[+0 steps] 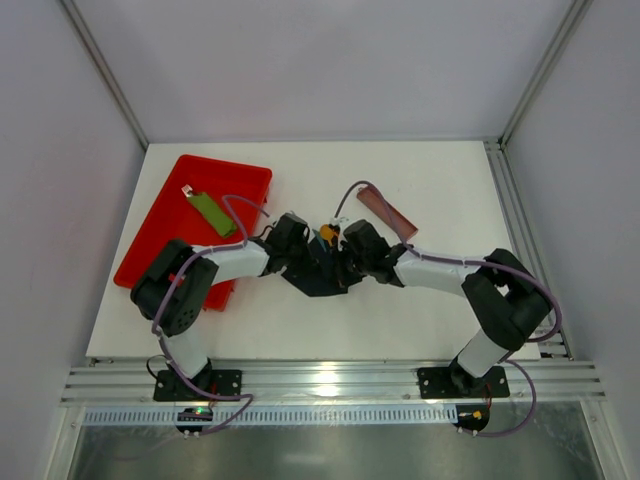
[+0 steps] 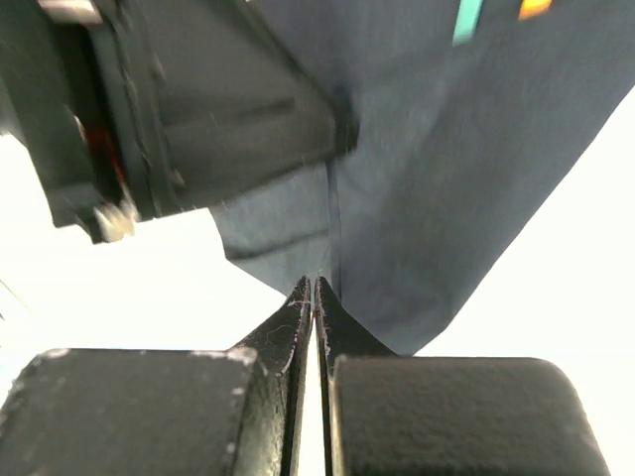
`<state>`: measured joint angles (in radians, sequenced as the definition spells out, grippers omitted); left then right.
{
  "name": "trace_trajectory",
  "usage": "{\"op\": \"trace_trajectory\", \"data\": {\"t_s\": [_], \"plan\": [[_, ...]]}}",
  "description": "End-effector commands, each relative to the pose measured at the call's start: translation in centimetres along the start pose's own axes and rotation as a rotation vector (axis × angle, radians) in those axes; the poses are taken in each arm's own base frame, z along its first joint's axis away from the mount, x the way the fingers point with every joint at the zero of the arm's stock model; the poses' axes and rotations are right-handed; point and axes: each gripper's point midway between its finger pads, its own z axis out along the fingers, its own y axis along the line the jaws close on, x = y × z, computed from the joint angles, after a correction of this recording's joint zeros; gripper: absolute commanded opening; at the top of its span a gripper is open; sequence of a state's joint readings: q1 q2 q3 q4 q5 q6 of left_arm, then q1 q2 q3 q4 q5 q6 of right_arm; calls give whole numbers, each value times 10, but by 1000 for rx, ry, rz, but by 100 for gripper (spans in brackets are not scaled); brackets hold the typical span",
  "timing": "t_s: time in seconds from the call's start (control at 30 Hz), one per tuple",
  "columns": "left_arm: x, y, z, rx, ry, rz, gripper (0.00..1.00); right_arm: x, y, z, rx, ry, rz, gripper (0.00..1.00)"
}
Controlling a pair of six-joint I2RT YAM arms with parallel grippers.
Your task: Place the utensils on the paper napkin and roll it up
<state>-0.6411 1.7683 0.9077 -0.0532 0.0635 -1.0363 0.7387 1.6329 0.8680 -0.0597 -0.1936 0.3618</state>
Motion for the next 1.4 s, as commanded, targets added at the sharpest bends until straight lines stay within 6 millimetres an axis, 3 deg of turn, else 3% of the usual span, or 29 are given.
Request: {"op": "trace_trajectory", "data": {"t_s": [0.0,0.3,0.57,0.73,0.87,1.1,1.27,1.37], "plan": [[39,73,4,-257,115,43,4,12,3,-4,-52,2,37,5],[22,73,-2,-314,75,104,5,33,2,8,-128,6,89,5],[22,71,-2,-311,83,107,5,2,17,-20,-186,-53,82,5],[23,71,-2,-308,85,110,4,-9,6,-30,-188,-86,110,5],[24,73,-2,-311,88,113,4,-3,-3,-26,-192,-83,135,5],[24,72,1,-308,92,107,5,29,-11,-1,-219,-21,203,5],[24,72,1,-312,91,108,5,49,-20,5,-190,8,231,5],[24,74,1,-318,92,111,5,46,-22,2,-178,-10,226,5]]}}
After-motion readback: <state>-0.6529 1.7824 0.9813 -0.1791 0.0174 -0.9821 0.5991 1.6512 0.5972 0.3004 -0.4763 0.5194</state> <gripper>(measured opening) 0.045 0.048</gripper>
